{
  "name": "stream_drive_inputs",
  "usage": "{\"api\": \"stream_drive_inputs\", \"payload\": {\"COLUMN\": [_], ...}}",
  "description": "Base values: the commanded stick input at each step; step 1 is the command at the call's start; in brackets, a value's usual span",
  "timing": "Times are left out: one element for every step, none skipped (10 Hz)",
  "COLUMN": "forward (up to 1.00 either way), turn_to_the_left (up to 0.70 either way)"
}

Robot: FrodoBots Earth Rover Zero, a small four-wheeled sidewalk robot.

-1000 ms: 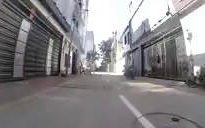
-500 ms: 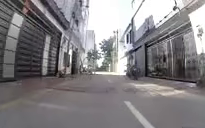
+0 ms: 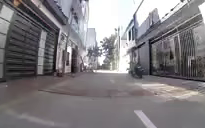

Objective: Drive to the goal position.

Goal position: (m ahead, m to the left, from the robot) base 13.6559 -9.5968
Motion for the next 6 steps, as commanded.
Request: {"api": "stream_drive_inputs", "payload": {"forward": [1.00,1.00,1.00,1.00,1.00,1.00], "turn_to_the_left": [0.00,0.00,0.00,0.00,0.00,0.00]}}
